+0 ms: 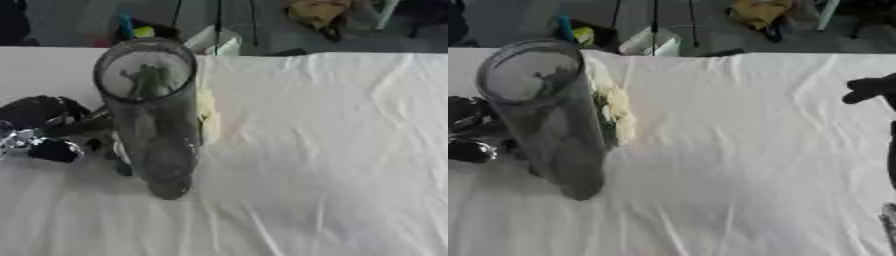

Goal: Arrange flowers into the vase.

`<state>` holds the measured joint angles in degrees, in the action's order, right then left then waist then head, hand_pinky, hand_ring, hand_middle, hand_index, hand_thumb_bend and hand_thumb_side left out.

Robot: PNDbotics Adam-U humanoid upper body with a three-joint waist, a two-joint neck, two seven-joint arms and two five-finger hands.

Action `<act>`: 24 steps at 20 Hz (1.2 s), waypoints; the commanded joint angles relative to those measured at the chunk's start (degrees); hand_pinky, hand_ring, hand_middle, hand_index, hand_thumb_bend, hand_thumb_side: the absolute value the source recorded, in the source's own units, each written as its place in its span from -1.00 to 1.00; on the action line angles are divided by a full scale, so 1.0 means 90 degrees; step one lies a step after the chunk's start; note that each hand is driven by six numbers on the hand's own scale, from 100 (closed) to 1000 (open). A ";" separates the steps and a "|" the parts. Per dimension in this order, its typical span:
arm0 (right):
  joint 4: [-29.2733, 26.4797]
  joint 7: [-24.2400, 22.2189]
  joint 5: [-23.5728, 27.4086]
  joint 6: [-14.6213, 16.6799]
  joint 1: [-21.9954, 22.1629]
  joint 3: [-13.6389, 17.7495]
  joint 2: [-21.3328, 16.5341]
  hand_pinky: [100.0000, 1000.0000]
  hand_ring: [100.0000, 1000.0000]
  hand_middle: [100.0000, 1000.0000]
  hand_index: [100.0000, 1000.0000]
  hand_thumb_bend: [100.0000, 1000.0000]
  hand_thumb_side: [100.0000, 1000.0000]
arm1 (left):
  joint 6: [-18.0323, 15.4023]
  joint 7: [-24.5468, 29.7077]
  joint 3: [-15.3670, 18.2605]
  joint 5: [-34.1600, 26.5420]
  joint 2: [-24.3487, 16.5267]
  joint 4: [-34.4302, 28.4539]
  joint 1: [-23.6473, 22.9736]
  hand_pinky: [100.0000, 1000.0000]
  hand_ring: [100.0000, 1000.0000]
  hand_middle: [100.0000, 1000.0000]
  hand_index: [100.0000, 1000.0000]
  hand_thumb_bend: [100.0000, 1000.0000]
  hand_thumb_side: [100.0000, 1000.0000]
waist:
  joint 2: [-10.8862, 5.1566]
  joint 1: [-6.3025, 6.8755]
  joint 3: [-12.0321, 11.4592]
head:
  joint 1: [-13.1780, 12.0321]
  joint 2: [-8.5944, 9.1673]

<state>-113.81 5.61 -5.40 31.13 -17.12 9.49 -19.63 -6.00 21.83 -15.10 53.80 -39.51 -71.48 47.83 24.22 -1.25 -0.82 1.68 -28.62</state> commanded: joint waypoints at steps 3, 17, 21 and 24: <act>-0.0087 -0.0038 -0.0063 -0.0004 -0.0009 0.0016 -0.0046 0.22 -0.08 -0.13 0.23 -1.00 1.00 | 0.0015 0.0017 0.0077 -0.0096 -0.0130 -0.0036 0.0093 -0.48 -0.42 -0.17 0.29 -0.84 0.30 | -0.0002 -0.0095 -0.0010 | -0.0010 0.0042; -0.0087 -0.0040 -0.0059 -0.0046 0.0005 0.0020 -0.0018 0.22 -0.08 -0.14 0.23 -1.00 1.00 | 0.0260 -0.0187 0.0036 -0.0062 -0.0069 0.0016 0.0111 -0.92 -1.00 -0.81 -0.32 -1.00 0.16 | -0.0013 -0.0082 0.0018 | -0.0009 0.0099; -0.0087 -0.0060 -0.0056 -0.0052 0.0011 0.0017 -0.0006 0.22 -0.09 -0.14 0.23 -1.00 1.00 | 0.0333 -0.0406 0.0052 -0.0063 -0.0047 0.0038 0.0109 -1.00 -1.00 -1.00 -0.66 -1.00 0.11 | -0.0012 -0.0075 0.0016 | -0.0002 0.0096; -0.0087 -0.0070 -0.0047 -0.0057 0.0017 0.0018 -0.0004 0.22 -0.08 -0.14 0.23 -1.00 1.00 | 0.0447 -0.0645 0.0070 -0.0131 -0.0054 0.0032 0.0104 -1.00 -1.00 -1.00 -0.80 -1.00 0.10 | -0.0024 -0.0069 0.0016 | 0.0003 0.0083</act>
<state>-113.81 5.08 -5.68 30.68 -16.65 9.48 -18.93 -2.32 17.01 -15.10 52.80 -38.74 -70.75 47.98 24.37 -1.38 -0.72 1.63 -28.45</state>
